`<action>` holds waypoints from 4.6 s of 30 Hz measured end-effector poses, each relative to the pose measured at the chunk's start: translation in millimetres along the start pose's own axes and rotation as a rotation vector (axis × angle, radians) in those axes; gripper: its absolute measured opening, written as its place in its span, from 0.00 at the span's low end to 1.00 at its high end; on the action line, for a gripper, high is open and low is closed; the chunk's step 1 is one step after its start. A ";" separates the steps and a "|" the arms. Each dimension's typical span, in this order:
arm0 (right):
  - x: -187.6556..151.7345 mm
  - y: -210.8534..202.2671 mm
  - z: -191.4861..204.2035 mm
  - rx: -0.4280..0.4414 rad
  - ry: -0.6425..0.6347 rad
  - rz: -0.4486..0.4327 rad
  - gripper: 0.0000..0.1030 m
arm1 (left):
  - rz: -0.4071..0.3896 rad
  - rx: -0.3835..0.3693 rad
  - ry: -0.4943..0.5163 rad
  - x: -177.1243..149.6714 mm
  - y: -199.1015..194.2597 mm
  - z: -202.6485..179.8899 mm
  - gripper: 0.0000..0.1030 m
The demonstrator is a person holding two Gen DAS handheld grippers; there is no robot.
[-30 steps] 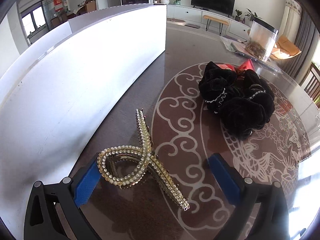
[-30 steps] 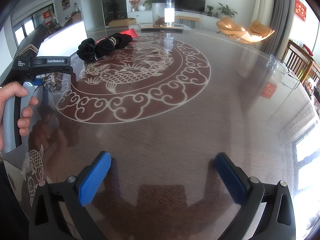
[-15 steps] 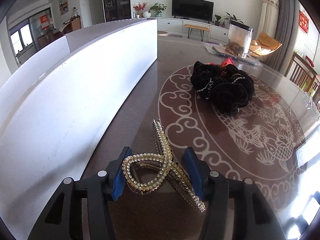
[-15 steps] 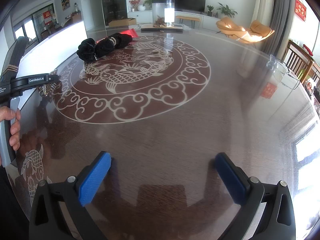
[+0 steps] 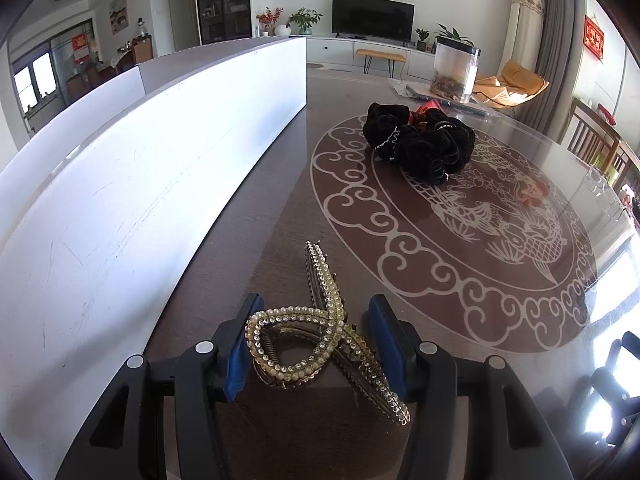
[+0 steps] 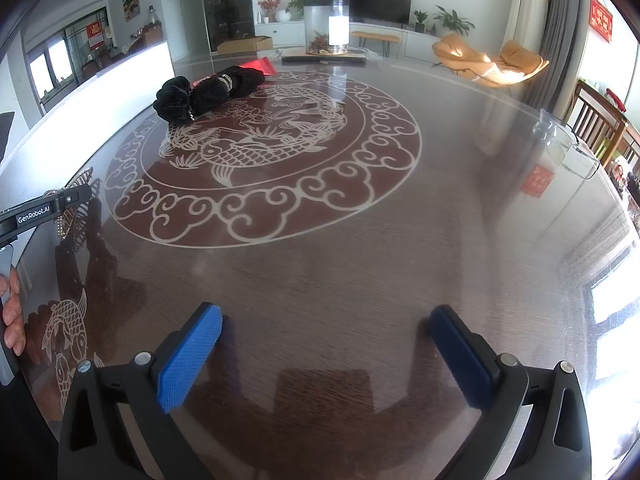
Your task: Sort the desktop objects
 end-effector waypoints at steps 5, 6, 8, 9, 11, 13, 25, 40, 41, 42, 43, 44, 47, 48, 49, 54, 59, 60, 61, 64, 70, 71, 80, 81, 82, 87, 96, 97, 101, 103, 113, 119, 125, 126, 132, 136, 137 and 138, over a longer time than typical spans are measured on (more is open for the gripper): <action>-0.1 0.0 0.1 0.000 0.000 0.000 1.00 | 0.001 0.001 0.001 -0.5 -0.6 0.5 0.53; -0.3 -0.2 0.3 0.000 0.000 0.000 1.00 | 0.001 0.002 0.002 0.4 0.0 -0.2 0.53; -0.2 -0.1 0.2 0.000 0.000 0.000 1.00 | 0.003 0.005 0.004 0.4 0.3 -0.3 0.53; -0.4 -0.2 0.4 0.000 0.000 0.000 1.00 | 0.004 0.006 0.005 1.0 0.8 -0.6 0.53; -0.3 -0.2 0.2 0.000 0.000 0.000 1.00 | 0.005 0.008 0.006 0.8 0.6 -0.4 0.53; -0.4 -0.2 0.3 0.000 0.000 0.000 1.00 | 0.005 0.008 0.006 0.6 0.2 -0.6 0.53; -0.5 -0.2 0.1 0.000 0.001 0.000 1.00 | 0.005 0.008 0.006 -0.5 -0.9 0.1 0.53; -0.6 -0.3 0.3 0.000 0.000 0.000 1.00 | 0.005 0.008 0.006 -0.2 -0.4 0.2 0.53; -0.5 -0.3 0.2 0.000 0.000 0.000 1.00 | 0.005 0.008 0.006 -0.2 -0.4 0.2 0.53; -0.4 -0.2 0.1 0.000 0.000 0.000 1.00 | 0.005 0.008 0.006 -0.2 -0.4 0.2 0.53; -0.7 -0.4 0.3 0.000 0.000 0.000 1.00 | 0.005 0.008 0.006 -0.2 -0.3 0.2 0.53; -0.4 -0.2 0.1 0.000 0.000 0.000 1.00 | 0.005 0.008 0.006 -0.2 -0.4 0.2 0.53; -0.5 -0.3 0.2 0.000 0.001 0.000 1.00 | 0.005 0.008 0.006 -0.2 -0.3 0.2 0.53; -0.4 -0.3 0.0 0.000 0.001 0.000 1.00 | 0.005 0.008 0.006 -0.2 -0.3 0.2 0.53; -0.5 -0.3 0.1 0.000 0.001 0.000 1.00 | 0.004 0.008 0.006 -0.3 -0.3 0.2 0.53; -0.5 -0.4 0.2 0.000 0.001 0.000 1.00 | 0.004 0.008 0.006 -0.4 -0.5 0.3 0.53; -0.5 -0.3 0.1 0.000 0.001 0.000 1.00 | 0.004 0.008 0.006 -0.6 -0.8 0.4 0.53; -0.3 -0.3 -0.1 0.000 0.001 0.000 1.00 | 0.004 0.007 0.006 -0.5 -0.7 0.4 0.53; -0.4 -0.7 0.2 -0.002 0.000 -0.002 1.00 | 0.004 0.007 0.005 -0.6 -0.7 0.4 0.53; 8.5 -8.6 2.5 0.072 0.030 -0.048 1.00 | 0.004 0.006 0.005 -0.2 -0.2 0.1 0.53; 100.0 22.1 62.4 0.316 0.091 -0.009 1.00 | 0.004 0.007 0.006 -0.1 -0.2 0.2 0.53; 116.3 31.4 78.0 0.333 0.081 -0.012 1.00 | 0.004 0.006 0.005 0.1 0.0 0.3 0.52; 154.5 126.8 176.7 0.198 0.006 0.171 0.99 | 0.002 0.001 0.001 1.4 0.8 0.6 0.53; 150.1 124.1 183.3 0.196 -0.034 0.141 0.91 | 0.002 0.001 0.000 1.6 0.9 0.5 0.53; 145.1 122.2 189.1 0.198 -0.069 0.125 0.87 | 0.002 0.001 0.001 1.6 0.8 0.1 0.53; 122.1 105.3 200.9 0.186 -0.225 0.074 0.15 | 0.003 0.002 0.002 1.6 1.2 -0.5 0.52; 86.3 63.3 131.4 0.204 -0.176 0.063 0.14 | 0.002 0.001 0.000 1.9 1.6 -0.8 0.52; 80.7 56.9 121.9 0.205 -0.161 0.062 0.14 | 0.002 0.001 0.000 1.9 1.6 -0.8 0.52; 54.3 30.6 82.2 0.204 -0.100 0.061 0.14 | 0.001 0.000 -0.001 1.9 1.6 -0.8 0.52; 41.6 17.9 66.2 0.197 -0.083 0.053 0.14 | -0.001 -0.003 -0.003 1.8 1.3 -0.6 0.52; 15.8 -16.2 29.1 0.179 -0.054 0.004 0.14 | -0.023 -0.069 0.075 -1.7 -6.2 -21.9 0.52; 23.0 -20.1 20.4 0.192 -0.007 -0.017 0.15 | -0.026 -0.081 0.082 -2.3 -7.5 -25.8 0.52; 31.5 -12.4 30.2 0.202 -0.036 -0.006 0.15 | -0.027 -0.077 0.083 -3.2 -8.2 -25.8 0.52; 36.7 -10.5 35.8 0.212 -0.046 -0.008 0.15 | -0.027 -0.075 0.083 -3.5 -8.5 -25.5 0.52; 93.2 36.0 115.3 0.296 -0.169 0.031 0.46 | -0.028 -0.057 0.075 -3.6 -8.9 -23.2 0.52; 124.5 73.5 176.7 0.263 -0.328 0.019 0.59 | -0.025 -0.067 0.037 -5.3 -8.0 -15.9 0.52; 130.6 79.2 188.0 0.248 -0.367 0.002 0.59 | -0.026 -0.070 0.030 -5.6 -7.8 -14.6 0.52; 135.8 85.6 198.5 0.237 -0.403 -0.006 0.61 | -0.027 -0.070 0.029 -5.5 -7.5 -14.2 0.52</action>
Point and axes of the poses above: each gripper's, at about its wrist camera, not at the fingertips, and y roughly the way its jaws point, z to its left, x to its top, the point moved 3 cm from there along y, roughly the way its jaws point, and after that the axes turned 15 degrees about y, right-handed, at the moved point
